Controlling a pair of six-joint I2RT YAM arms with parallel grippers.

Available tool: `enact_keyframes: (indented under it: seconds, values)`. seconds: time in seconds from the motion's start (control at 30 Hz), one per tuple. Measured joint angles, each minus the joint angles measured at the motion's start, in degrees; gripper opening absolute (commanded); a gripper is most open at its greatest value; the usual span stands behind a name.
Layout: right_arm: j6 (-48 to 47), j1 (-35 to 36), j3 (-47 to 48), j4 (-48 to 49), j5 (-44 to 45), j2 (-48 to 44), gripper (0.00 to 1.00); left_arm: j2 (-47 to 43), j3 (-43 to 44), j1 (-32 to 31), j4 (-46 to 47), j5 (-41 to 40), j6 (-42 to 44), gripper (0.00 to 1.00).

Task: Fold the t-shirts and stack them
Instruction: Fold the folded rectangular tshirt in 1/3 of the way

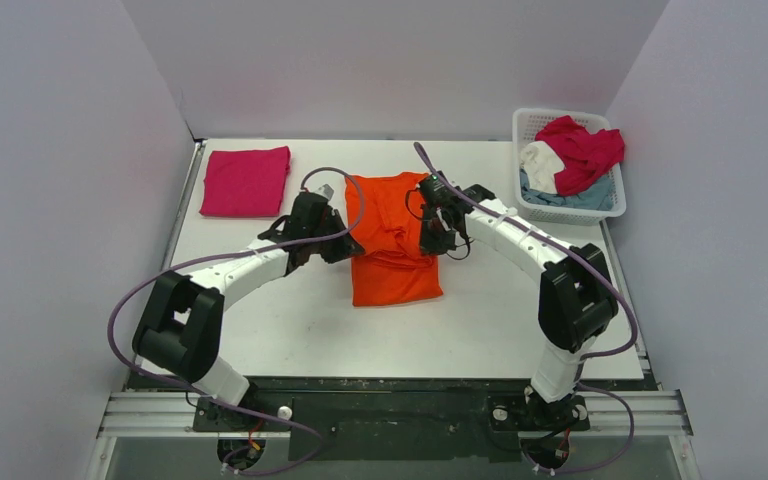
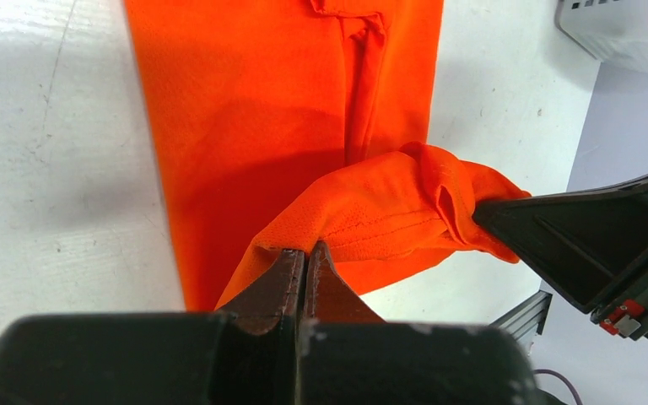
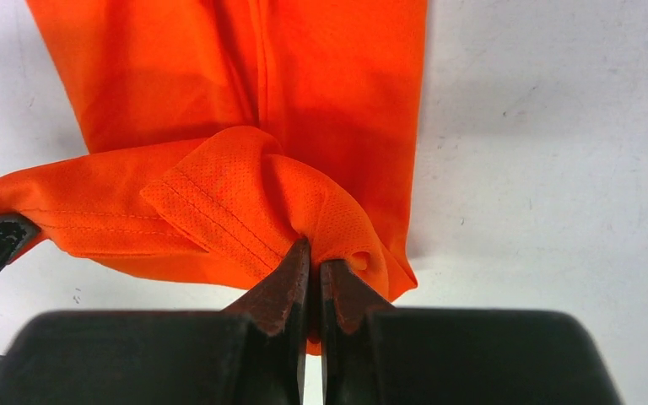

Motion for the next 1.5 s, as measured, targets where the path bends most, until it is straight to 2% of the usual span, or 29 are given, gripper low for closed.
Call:
enact_keyframes:
  seconds: [0.27, 0.4, 0.47, 0.5, 0.53, 0.57, 0.6, 0.63, 0.67, 0.7, 0.77, 0.9, 1.03, 1.17, 1.23, 1.37, 1.5]
  values:
    - [-1.11, -2.82, 3.85, -0.33, -1.88, 5.38, 0.0, 6.03, 3.5, 1.57, -0.11, 0.44, 1.05, 0.0]
    - [-1.64, -4.15, 6.36, -0.37, -3.23, 8.57, 0.03, 8.72, 5.31, 1.97, -0.13, 0.39, 1.22, 0.02]
    - [-1.62, -4.9, 7.21, -0.22, -3.78, 9.99, 0.12, 9.79, 6.14, 2.12, -0.15, 0.37, 1.31, 0.13]
    - [-1.51, -5.2, 7.41, -0.2, -4.02, 10.56, 0.23, 10.21, 6.47, 2.16, -0.15, 0.35, 1.44, 0.2]
    - [-1.55, -5.57, 7.67, -0.2, -4.17, 11.15, 0.29, 10.67, 6.93, 2.19, -0.24, 0.15, 1.42, 0.25]
    - [-1.4, -5.9, 8.13, -0.22, -4.22, 11.8, 0.39, 11.17, 7.39, 2.19, -0.35, -0.17, 1.64, 0.37]
    - [-1.33, -6.29, 8.81, -0.22, -4.42, 12.63, 0.44, 11.56, 7.89, 2.21, -0.57, -0.55, 1.81, 0.45]
    - [-1.18, -6.71, 9.64, -0.17, -4.68, 13.51, 0.57, 11.82, 8.35, 2.23, -0.79, -1.18, 2.01, 0.61]
    - [-1.09, -7.17, 10.58, 0.02, -4.94, 14.45, 0.62, 12.0, 8.96, 2.32, -1.25, -1.51, 2.21, 0.68]
    - [-0.83, -7.69, 11.32, 0.22, -5.2, 15.17, 0.74, 12.02, 9.55, 2.4, -1.6, -1.99, 2.78, 0.77]
    - [-0.46, -8.72, 12.0, 0.57, -5.18, 15.5, 0.82, 12.0, 11.43, 2.67, -2.69, -2.93, 2.99, 0.81]
    - [-0.55, -9.99, 11.69, 0.7, -3.3, 13.44, 0.86, 10.08, 13.18, 2.91, -3.63, -4.98, 4.0, 0.83]
    - [-1.01, -9.66, 5.86, 1.86, -1.49, 5.05, 0.86, 3.63, 11.5, 2.91, -4.63, -6.23, 4.24, 0.86]
    - [-3.15, -6.08, -1.05, 2.84, -1.42, -4.24, 0.85, -6.01, 5.79, 2.91, -4.63, -6.75, 4.15, 0.87]
    - [-4.66, -2.62, -2.82, 3.43, -2.03, -5.97, 0.85, -9.94, 2.58, 2.91, -4.87, -6.95, 4.15, 0.88]
    - [-6.36, 2.69, -3.23, 5.11, -4.11, -3.1, 0.85, -16.41, -4.57, 2.91, -6.95, -7.1, 3.87, 0.9]
    - [-7.21, 3.48, 0.76, 5.68, -5.05, 4.96, 0.85, -21.51, -10.69, 2.91, -10.95, -8.04, 3.34, 0.91]
